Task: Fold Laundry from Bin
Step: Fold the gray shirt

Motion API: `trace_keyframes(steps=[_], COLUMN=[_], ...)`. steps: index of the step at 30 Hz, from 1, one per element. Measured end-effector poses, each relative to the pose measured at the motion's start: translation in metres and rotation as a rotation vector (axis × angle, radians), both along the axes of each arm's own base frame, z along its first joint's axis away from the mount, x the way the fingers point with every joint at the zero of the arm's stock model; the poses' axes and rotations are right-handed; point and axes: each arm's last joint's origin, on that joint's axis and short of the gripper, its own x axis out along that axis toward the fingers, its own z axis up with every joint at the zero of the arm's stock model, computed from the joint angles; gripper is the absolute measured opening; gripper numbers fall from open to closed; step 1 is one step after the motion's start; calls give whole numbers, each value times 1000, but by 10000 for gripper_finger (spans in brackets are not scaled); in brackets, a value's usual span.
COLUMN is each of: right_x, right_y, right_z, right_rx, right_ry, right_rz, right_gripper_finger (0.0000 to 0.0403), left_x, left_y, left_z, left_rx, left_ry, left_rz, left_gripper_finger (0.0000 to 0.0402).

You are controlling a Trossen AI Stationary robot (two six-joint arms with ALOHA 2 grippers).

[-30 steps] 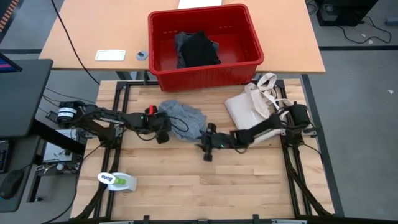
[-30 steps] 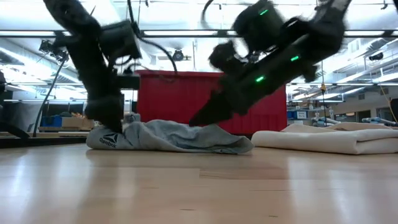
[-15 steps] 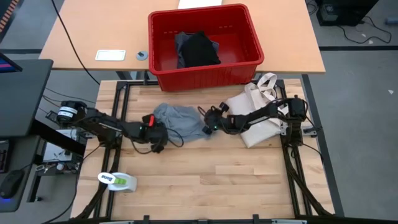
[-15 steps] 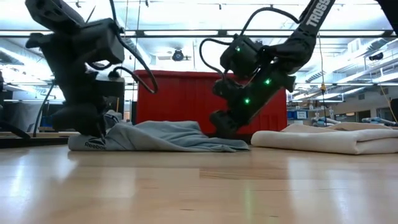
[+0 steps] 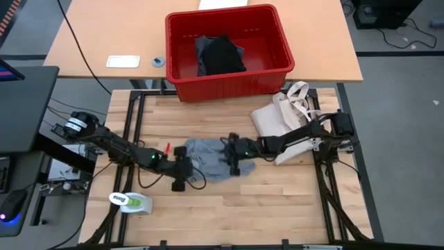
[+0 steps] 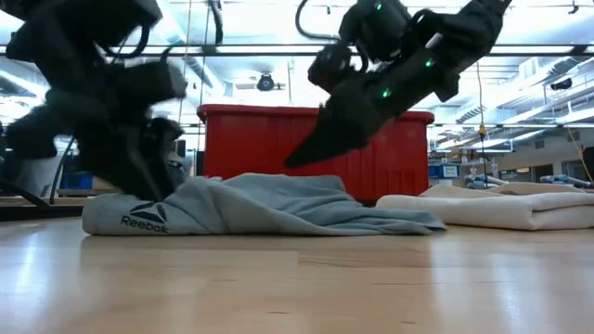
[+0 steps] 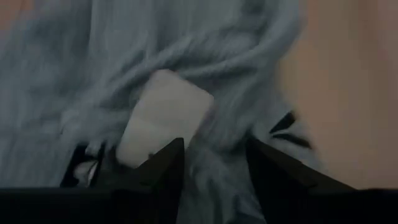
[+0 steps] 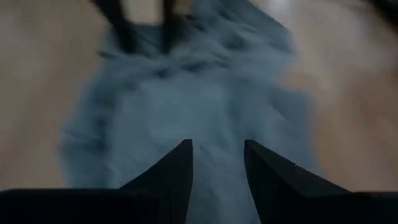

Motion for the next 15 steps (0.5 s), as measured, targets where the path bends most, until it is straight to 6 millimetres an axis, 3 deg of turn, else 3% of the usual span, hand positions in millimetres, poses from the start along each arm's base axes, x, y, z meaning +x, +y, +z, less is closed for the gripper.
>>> trace_keyframes(steps=[4,9,15], right_x=[-2,-7,-16], right_y=[28,55,71], right_z=[-1,-2,-9], right_rx=[23,-8,51], right_ry=[3,19,74], right_rz=[200,234,237], right_gripper_finger=[152,152,152], left_x=[10,15,16], left_y=[-9,-13,-9], left_z=[10,16,17], left_rx=[-42,-41,-14], left_ry=[-141,-225,-270], left_rz=[-85,-109,29], left_gripper_finger=[180,180,180])
